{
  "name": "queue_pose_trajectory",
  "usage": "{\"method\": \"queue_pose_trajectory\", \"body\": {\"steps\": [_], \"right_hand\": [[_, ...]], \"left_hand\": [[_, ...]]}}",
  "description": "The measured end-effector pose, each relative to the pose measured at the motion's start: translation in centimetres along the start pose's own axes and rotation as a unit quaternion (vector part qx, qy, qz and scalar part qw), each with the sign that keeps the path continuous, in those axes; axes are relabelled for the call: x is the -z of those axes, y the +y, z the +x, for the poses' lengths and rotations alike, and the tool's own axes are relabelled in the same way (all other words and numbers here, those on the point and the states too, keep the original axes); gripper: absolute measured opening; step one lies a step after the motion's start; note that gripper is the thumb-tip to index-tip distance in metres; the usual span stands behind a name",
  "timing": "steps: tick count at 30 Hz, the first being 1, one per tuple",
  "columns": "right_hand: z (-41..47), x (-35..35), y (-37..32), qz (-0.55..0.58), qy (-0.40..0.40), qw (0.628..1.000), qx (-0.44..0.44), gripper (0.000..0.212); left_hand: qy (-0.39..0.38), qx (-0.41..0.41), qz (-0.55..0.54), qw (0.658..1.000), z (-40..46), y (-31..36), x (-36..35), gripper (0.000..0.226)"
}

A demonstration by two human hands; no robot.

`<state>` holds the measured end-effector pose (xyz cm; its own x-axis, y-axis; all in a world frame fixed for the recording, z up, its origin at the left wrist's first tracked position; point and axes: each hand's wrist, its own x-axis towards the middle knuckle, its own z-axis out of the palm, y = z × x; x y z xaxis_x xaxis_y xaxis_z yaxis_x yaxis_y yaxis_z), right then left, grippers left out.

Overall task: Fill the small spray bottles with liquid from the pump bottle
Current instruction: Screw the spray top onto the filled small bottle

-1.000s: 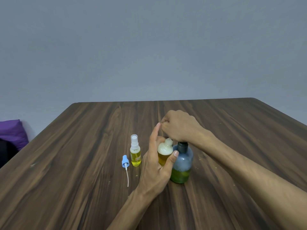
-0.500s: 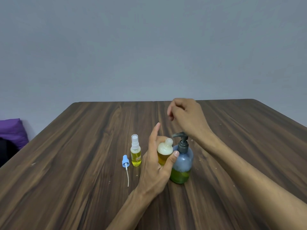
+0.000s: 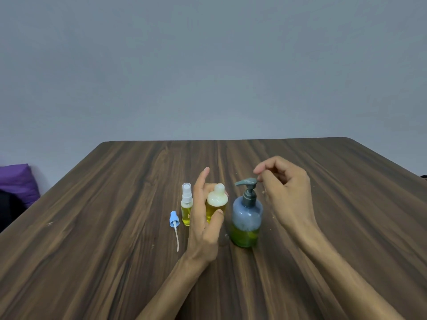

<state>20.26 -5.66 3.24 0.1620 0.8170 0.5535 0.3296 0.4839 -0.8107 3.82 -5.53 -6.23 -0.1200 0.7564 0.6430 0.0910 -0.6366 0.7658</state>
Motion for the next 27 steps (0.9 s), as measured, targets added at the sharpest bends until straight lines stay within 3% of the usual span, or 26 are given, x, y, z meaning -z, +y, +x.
{"method": "queue_pose_trajectory", "body": {"steps": [6,14,24,27], "right_hand": [[-2.8,1.1,-0.5,-0.014,0.032,0.998,0.061,0.027],[-6.9,0.1,-0.4,-0.034,-0.011,0.997,0.062,0.030],[-8.5,-6.0,0.4,-0.160,-0.196,0.967,-0.026,0.015],[-8.5,-9.3,0.6,-0.206,-0.216,0.954,-0.026,0.017]], "left_hand": [[0.000,0.056,-0.057,0.997,-0.3,0.8,0.8,0.076],[0.038,0.102,-0.073,0.991,-2.7,2.4,2.8,0.095],[0.117,0.083,0.014,0.990,-3.8,3.2,7.7,0.092],[0.136,0.087,0.031,0.986,-3.9,3.1,9.7,0.089]]}}
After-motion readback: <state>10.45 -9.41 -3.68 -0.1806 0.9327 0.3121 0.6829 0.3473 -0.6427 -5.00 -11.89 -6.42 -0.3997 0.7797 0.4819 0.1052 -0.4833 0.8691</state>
